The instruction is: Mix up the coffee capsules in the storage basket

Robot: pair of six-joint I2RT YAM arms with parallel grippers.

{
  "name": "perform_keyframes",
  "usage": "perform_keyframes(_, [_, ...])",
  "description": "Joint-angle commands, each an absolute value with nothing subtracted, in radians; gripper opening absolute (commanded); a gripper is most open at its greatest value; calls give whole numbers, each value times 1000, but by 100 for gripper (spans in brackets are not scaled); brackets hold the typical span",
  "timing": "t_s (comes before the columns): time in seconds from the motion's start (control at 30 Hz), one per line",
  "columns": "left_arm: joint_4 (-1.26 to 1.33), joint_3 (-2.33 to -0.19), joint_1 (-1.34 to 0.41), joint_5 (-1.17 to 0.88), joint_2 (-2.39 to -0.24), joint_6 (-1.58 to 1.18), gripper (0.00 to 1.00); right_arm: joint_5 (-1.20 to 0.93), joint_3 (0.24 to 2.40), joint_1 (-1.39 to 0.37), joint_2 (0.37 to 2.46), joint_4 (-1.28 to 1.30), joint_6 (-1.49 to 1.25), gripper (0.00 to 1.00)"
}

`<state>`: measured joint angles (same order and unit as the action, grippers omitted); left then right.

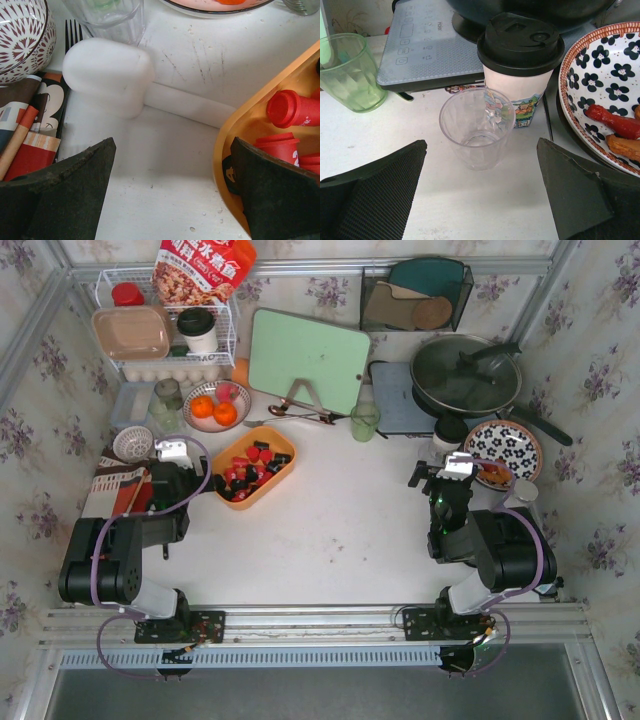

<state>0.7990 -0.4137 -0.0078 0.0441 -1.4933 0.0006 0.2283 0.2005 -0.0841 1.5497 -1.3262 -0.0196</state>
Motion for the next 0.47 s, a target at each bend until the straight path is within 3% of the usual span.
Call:
perform_keyframes(0.0, [764, -416, -8, 58, -1495, 22, 100, 222, 203, -84, 1545, -1341, -20, 100])
perform_keyframes(0.43, [764, -416, -8, 58, -1496, 21, 100, 192, 202, -81, 1544, -1339, -11, 100])
